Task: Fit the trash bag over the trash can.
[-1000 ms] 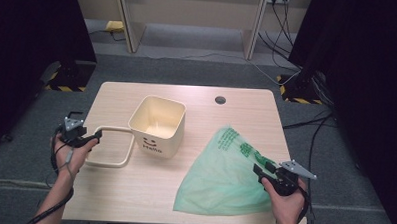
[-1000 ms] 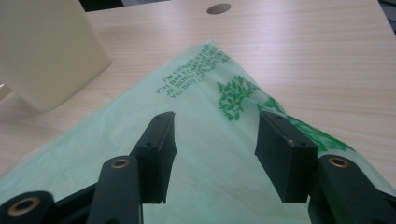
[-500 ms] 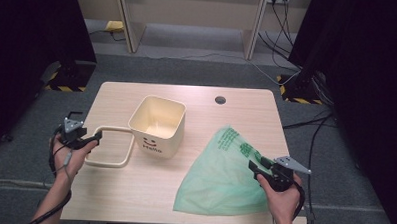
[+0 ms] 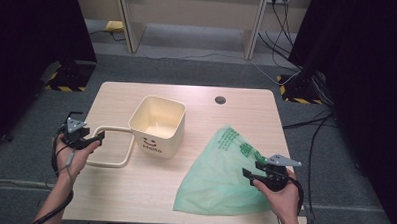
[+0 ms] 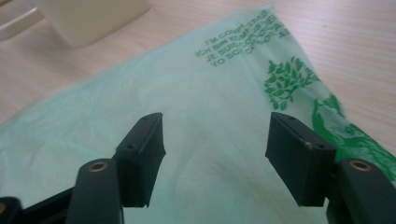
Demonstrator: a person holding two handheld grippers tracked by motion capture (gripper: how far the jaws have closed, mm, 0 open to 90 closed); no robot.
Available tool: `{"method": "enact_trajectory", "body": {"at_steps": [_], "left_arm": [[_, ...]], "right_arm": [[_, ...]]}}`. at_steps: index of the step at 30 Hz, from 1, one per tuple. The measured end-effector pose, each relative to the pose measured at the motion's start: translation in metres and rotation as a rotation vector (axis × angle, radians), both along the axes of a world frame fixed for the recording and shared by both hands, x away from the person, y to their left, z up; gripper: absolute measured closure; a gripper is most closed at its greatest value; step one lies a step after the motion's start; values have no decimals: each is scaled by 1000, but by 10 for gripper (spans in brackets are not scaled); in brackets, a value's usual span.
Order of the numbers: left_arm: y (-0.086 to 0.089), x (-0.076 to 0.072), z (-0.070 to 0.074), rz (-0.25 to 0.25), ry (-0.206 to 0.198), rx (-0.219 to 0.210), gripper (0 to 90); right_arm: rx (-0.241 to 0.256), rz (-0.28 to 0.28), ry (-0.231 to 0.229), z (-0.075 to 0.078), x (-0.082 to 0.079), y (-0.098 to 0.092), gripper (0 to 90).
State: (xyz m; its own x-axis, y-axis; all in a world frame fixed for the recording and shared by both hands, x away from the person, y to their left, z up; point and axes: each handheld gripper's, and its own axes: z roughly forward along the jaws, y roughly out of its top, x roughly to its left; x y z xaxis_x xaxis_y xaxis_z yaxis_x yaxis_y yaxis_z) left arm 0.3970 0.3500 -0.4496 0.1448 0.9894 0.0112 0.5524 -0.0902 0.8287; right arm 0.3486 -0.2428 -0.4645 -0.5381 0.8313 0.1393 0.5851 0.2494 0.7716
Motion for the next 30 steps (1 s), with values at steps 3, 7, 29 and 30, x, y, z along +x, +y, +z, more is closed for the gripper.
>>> {"method": "enact_trajectory", "body": {"at_steps": [3,7,29,30], "left_arm": [[-4,-1,1,-14,-7,0,401],[-8,-4,1,-40,-9,3,401],[-27,1,2,-113,-5,18,402],[-28,2,2,-118,-7,20,404]], "right_arm": [[-24,69,31,-3,1,2,329],[-57,163,84,-9,0,6,292],[-294,292,139,-32,23,26,256],[-299,295,138,-32,24,26,255]]}}
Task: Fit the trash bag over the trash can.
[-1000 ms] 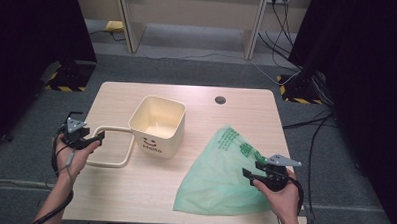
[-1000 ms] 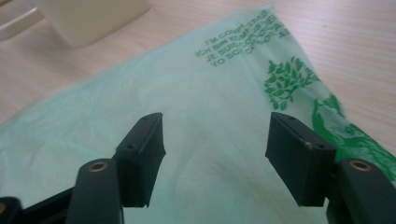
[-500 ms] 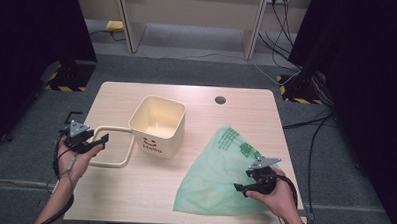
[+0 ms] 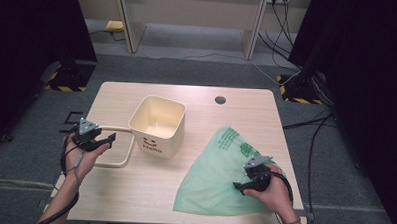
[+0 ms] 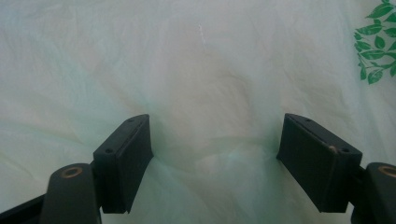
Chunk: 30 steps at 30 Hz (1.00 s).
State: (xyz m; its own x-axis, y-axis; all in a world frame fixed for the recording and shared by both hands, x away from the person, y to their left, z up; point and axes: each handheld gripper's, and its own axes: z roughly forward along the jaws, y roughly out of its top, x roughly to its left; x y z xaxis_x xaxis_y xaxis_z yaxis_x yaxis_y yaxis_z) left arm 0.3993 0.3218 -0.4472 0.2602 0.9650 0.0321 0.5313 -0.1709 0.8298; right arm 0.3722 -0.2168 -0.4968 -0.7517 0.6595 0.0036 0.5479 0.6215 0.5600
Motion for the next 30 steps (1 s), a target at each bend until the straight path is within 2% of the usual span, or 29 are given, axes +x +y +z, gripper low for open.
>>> {"method": "enact_trajectory", "body": {"at_steps": [5,10,16,19,24,30], "left_arm": [[-10,7,0,-50,-10,21,426],[-20,6,-3,-121,-17,36,436],[-27,7,-4,-180,-23,52,446],[-30,7,-4,-216,-28,66,448],[-35,6,-4,-274,-42,79,453],[-40,4,-3,-308,-53,87,466]], "right_arm": [[-3,3,-8,-1,0,-1,253],[-6,-15,-5,2,1,-2,375],[-15,-35,15,6,3,-3,619],[-19,-50,25,7,5,-2,704],[-10,-67,64,9,8,0,889],[10,-99,76,8,7,0,900]]}}
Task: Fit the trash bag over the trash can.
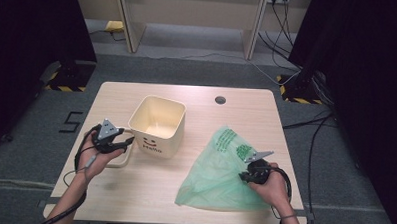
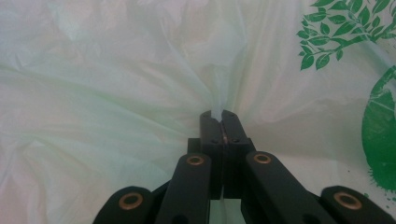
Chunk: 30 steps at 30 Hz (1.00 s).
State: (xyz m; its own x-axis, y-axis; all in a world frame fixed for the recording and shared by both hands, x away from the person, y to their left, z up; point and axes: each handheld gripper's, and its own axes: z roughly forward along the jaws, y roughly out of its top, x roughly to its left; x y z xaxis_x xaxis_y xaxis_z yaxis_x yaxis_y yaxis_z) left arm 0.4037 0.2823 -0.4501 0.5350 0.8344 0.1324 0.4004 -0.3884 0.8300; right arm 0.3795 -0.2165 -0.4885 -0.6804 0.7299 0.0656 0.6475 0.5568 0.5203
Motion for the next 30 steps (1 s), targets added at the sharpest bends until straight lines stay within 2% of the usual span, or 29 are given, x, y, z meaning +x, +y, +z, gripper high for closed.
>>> {"method": "enact_trajectory", "body": {"at_steps": [6,9,18,19,30], "left_arm": [[-7,-2,-1,-40,-14,16,479],[-9,-2,-1,-43,-28,10,499],[-15,-3,-3,-68,-27,11,515],[-16,-3,-2,-72,-28,22,510],[-22,-9,-3,-111,-41,20,509]], "right_arm": [[12,-4,-5,-1,-1,-1,900],[17,-2,-7,0,-1,-1,900],[46,-14,-26,8,-3,-2,900],[54,-17,-27,10,-3,-2,900],[130,-37,-97,27,-5,-3,900]]}}
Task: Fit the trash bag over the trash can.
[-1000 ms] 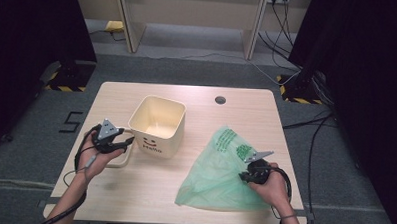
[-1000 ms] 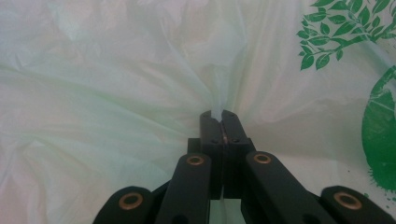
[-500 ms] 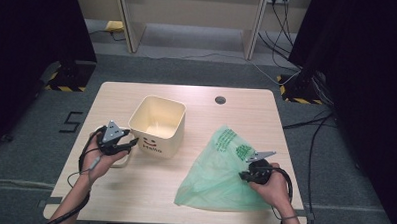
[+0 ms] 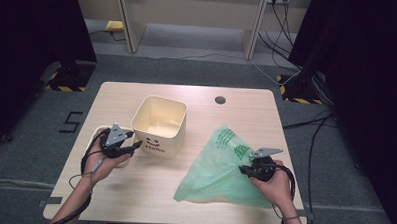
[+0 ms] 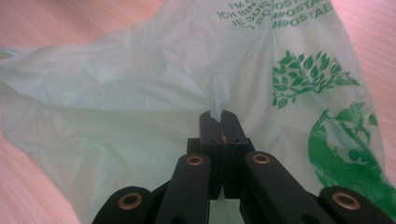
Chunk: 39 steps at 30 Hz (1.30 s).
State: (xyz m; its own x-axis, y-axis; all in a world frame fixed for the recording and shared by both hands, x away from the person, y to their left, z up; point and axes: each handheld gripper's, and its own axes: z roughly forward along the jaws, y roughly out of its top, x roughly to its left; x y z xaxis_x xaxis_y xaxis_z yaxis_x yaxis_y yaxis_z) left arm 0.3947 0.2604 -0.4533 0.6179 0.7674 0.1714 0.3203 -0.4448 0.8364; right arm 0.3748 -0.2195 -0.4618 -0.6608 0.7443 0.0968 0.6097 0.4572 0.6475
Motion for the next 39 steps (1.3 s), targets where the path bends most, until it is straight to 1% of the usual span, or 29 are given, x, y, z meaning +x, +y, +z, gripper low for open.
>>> {"method": "enact_trajectory", "body": {"at_steps": [2,5,7,9,13,18,20,21,26,30,35,39], "left_arm": [[-1,-2,0,-20,-4,-8,512],[-2,-4,1,-27,-5,-15,508],[-2,-7,2,-31,-6,-35,501],[-1,-9,3,-22,-11,-36,495],[6,-19,5,1,-23,-60,479],[14,-29,4,23,-18,-86,455],[16,-32,3,34,-16,-104,450],[17,-34,3,40,-13,-121,448],[19,-38,2,46,-11,-135,427],[20,-40,3,54,-12,-146,416],[17,-42,6,48,-17,-154,413],[15,-43,7,48,-17,-160,413]], "right_arm": [[11,-4,-11,3,0,0,900],[24,-11,-31,8,0,1,900],[37,-13,-48,10,0,1,900],[48,-21,-60,13,-1,1,900],[81,-37,-94,21,-2,-2,900],[131,-70,-142,31,-4,-6,900],[152,-84,-161,35,-5,-8,900],[155,-89,-169,37,-5,-8,900],[188,-122,-219,48,-6,-9,900],[207,-136,-258,56,-6,-8,900],[239,-156,-307,68,-4,-4,900],[263,-165,-338,76,-2,-1,900]]}}
